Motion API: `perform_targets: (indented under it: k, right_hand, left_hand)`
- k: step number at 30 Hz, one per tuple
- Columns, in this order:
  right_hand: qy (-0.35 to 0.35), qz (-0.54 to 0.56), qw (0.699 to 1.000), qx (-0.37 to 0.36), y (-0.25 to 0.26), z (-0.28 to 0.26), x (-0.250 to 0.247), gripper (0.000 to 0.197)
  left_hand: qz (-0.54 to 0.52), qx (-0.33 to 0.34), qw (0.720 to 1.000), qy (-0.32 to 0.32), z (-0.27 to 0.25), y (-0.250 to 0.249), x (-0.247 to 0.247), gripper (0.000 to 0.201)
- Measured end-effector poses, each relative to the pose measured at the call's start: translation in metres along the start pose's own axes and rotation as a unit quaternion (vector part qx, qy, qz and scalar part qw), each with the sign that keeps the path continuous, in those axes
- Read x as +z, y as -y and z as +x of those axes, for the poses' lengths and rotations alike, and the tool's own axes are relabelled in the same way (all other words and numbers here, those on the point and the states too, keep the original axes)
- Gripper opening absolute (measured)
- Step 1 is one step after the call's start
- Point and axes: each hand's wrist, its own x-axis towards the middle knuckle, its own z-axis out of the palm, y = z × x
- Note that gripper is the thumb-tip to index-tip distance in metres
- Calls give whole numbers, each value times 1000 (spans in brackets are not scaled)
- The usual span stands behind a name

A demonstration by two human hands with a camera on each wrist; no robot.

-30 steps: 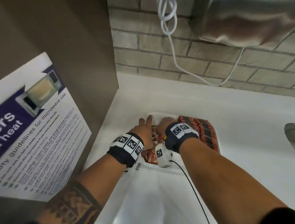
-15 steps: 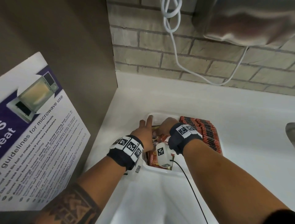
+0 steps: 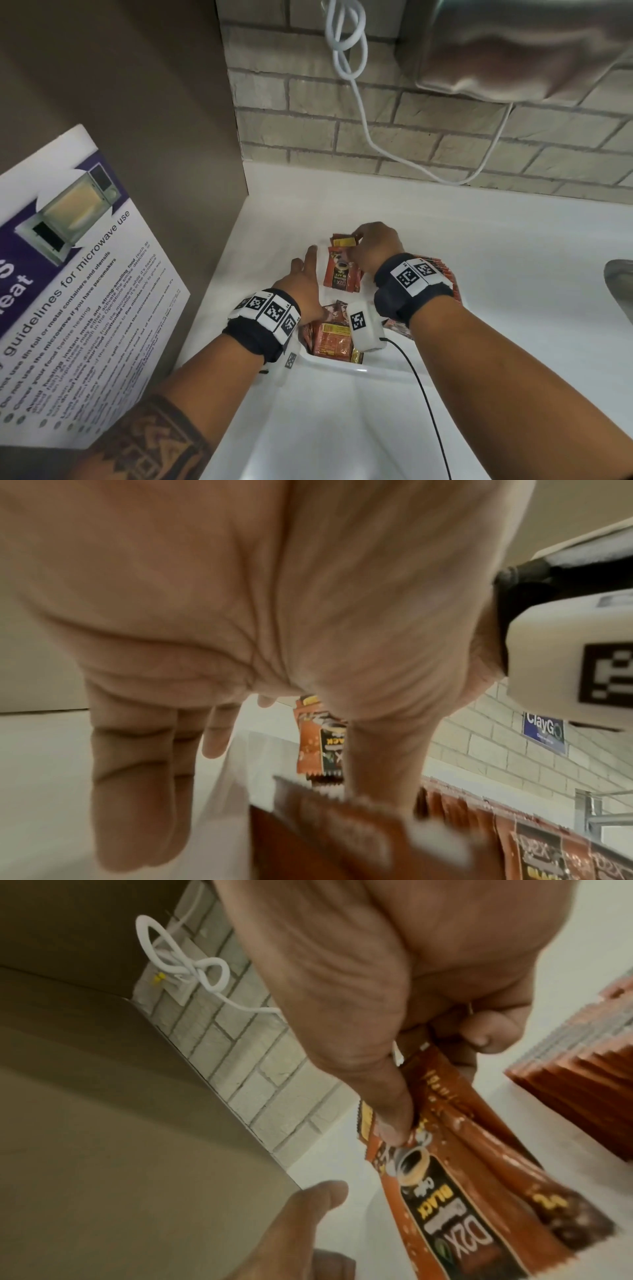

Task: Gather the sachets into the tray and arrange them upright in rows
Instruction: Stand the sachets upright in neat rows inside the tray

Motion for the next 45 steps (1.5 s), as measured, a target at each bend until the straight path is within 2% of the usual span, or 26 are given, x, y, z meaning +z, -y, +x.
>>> perform_targets:
  k: [2, 5, 7, 10, 12, 13, 14, 16, 19, 21, 22, 24, 27, 30, 32, 35, 38, 41, 43, 45]
  right_hand:
    - [-41, 40, 998, -1, 0, -4, -12, 31]
    - [-96, 107, 990, -6, -2, -11, -33, 26]
    - [-108, 143, 984, -4, -6, -15, -46, 22]
    - [-77, 184, 980, -10, -14, -24, -68, 21]
    - [-36, 220, 975, -23, -21, -33, -80, 22]
    - [-13, 235, 972, -26, -25, -37, -85, 22]
    - [13, 250, 968, -28, -29, -41, -88, 22]
    - [64, 284, 956, -32, -35, -47, -91, 21]
    - [106, 334, 936, -39, -42, -52, -89, 18]
    - [110, 370, 922, -45, -45, -57, -88, 20]
    - [101, 381, 918, -50, -48, -58, -86, 21]
    - [78, 395, 913, -59, -53, -60, -85, 21]
    - [40, 375, 924, -63, -60, -63, -85, 25]
    - [-3, 320, 946, -60, -69, -65, -87, 40]
    - [10, 345, 938, -43, -72, -66, -86, 53]
    - [38, 382, 923, -42, -74, -67, -86, 52]
    - [23, 416, 907, -51, -77, -64, -85, 47]
    - [11, 458, 888, -49, -79, -63, -82, 39]
    - [11, 479, 877, -39, -78, -62, -80, 34]
    - [-11, 454, 890, -41, -77, -60, -75, 25]
  left_hand:
    - [-4, 6, 1000, -12, 2, 0, -1, 133]
    - [3, 9, 1000, -14, 2, -4, -3, 129]
    - [16, 2, 1000, -20, 1, -7, -6, 122]
    - [-7, 2, 997, -83, 1, -16, -23, 87]
    - [-137, 15, 979, -150, 2, -25, -40, 56]
    - [-236, 20, 958, -159, 1, -31, -47, 44]
    - [-350, 25, 926, -142, -1, -38, -52, 39]
    - [-551, 35, 833, -38, -7, -53, -55, 46]
    - [-678, 92, 721, 110, -15, -74, -49, 43]
    - [-722, 119, 667, 143, -15, -85, -40, 39]
    - [-732, 128, 653, 146, -15, -89, -36, 44]
    - [-728, 151, 653, 147, -11, -95, -28, 48]
    - [-718, 153, 667, 124, -10, -104, -25, 33]
    - [-684, 144, 713, 45, -9, -116, -26, 23]
    - [-653, 143, 744, -15, -6, -122, -25, 24]
    - [-633, 137, 759, -67, -4, -124, -23, 25]
    - [-640, 136, 756, -33, -7, -122, -24, 27]
    - [-640, 162, 751, 16, -9, -111, -25, 45]
    - [-624, 171, 762, 14, -9, -104, -26, 52]
    - [-604, 166, 780, -11, -9, -100, -27, 50]
